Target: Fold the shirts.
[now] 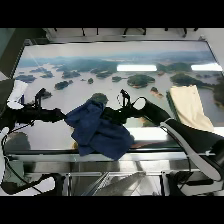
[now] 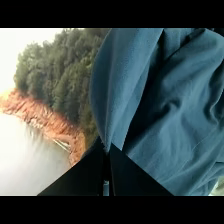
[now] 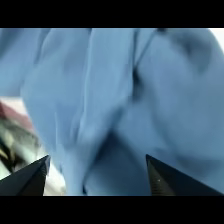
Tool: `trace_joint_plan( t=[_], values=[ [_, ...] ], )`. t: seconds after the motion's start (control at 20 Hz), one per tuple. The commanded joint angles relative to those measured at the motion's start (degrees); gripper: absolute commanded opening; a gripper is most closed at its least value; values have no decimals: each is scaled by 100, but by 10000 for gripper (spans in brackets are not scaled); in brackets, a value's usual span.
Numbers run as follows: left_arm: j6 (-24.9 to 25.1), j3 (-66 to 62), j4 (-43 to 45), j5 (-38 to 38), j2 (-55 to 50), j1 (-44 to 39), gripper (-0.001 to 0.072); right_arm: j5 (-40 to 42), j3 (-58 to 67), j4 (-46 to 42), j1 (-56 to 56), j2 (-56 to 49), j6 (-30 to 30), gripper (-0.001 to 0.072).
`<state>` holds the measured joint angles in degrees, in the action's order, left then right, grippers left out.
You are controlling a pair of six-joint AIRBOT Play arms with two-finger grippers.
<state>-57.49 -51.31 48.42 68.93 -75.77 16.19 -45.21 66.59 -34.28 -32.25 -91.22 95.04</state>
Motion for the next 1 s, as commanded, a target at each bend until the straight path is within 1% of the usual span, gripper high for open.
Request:
trace_joint_plan(
  t=[0.0,0.1,0.15,0.2,0.3,0.4,0.5,0.6,0.7,0.75,0.9,0.95],
  values=[
    [4,144,2,-37,210,11,11,297,520,223,-144,-645,-81,637],
    [7,129,-9,-42,208,11,11,247,846,356,-168,-962,-79,633],
    [7,133,-4,-46,205,11,11,205,942,439,-177,-1071,-79,477],
    [7,131,-4,-46,208,11,11,131,981,509,-177,-1139,-85,27],
    [2,127,-13,-9,214,74,11,-188,984,485,-55,-1023,-83,20],
    [-111,17,-13,26,343,278,11,-828,984,-15,238,-503,-81,19],
    [-339,-177,-15,7,702,564,11,-1379,984,-1047,575,361,-50,19],
    [-796,-433,-59,-57,1161,835,11,-1808,984,-2085,907,1362,131,19],
    [-1364,-721,-68,-184,1648,907,11,-1943,984,-3119,1113,2315,400,19],
    [-1499,-903,-116,-210,1880,898,11,-1976,986,-3434,1185,2758,435,19],
    [-1519,-1816,-299,-127,2522,785,10,-2004,1134,-3565,1408,3794,435,20],
    [-1617,-2267,-295,-94,2719,734,10,-2098,1305,-3574,1460,4009,409,19]
  ],
)
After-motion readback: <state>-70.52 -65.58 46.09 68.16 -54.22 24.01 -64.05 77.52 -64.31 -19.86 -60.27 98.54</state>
